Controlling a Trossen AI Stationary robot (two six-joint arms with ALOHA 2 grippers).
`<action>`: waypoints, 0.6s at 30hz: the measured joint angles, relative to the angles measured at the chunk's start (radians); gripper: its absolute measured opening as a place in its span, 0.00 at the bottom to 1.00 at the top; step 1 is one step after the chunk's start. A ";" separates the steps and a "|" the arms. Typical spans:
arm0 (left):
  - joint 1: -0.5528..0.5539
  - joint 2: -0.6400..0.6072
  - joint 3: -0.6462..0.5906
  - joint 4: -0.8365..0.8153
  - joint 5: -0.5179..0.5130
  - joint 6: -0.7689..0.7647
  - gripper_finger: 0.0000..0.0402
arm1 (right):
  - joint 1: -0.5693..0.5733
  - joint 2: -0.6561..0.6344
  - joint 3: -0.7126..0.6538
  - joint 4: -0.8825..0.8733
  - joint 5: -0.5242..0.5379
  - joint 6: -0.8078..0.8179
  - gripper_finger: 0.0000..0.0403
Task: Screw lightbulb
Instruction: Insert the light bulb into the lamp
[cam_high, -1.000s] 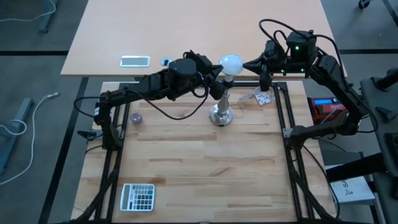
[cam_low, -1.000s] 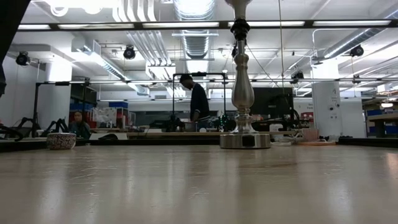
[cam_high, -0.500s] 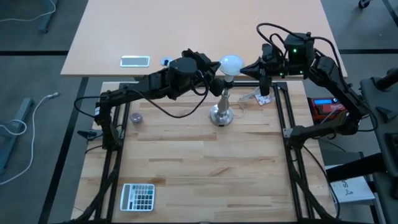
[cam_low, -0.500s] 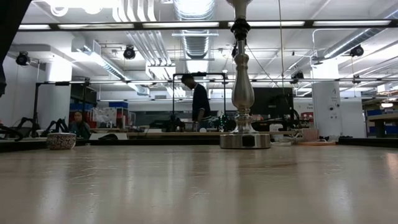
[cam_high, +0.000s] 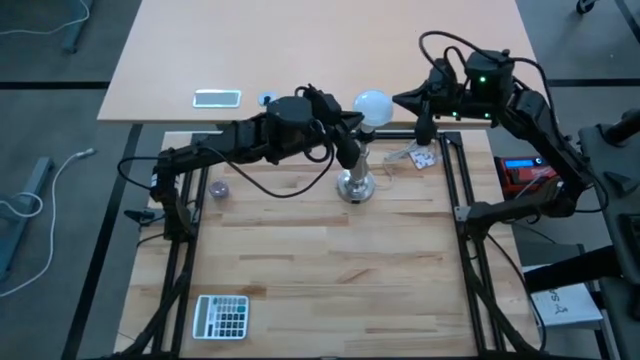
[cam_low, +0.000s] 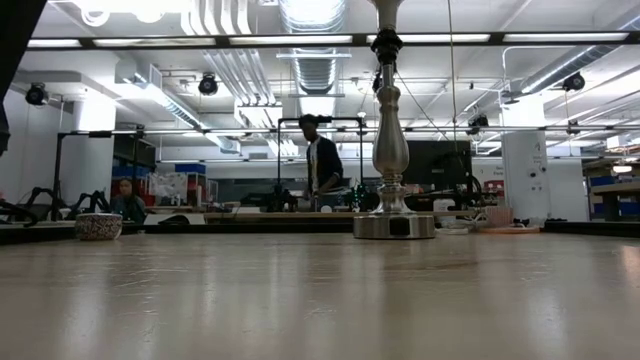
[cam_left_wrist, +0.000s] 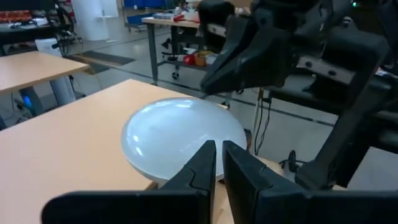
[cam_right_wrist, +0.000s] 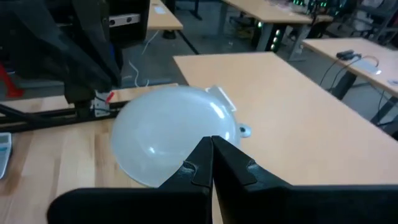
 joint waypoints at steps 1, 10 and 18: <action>0.000 0.007 -0.001 0.001 0.000 -0.005 0.05 | 0.000 0.006 0.000 -0.004 0.000 0.000 0.00; 0.012 0.022 -0.001 -0.028 -0.059 -0.030 0.05 | 0.001 0.020 0.000 -0.018 -0.028 0.021 0.00; 0.029 0.024 -0.001 -0.034 -0.069 -0.031 0.05 | 0.002 0.019 0.000 -0.022 -0.086 0.056 0.00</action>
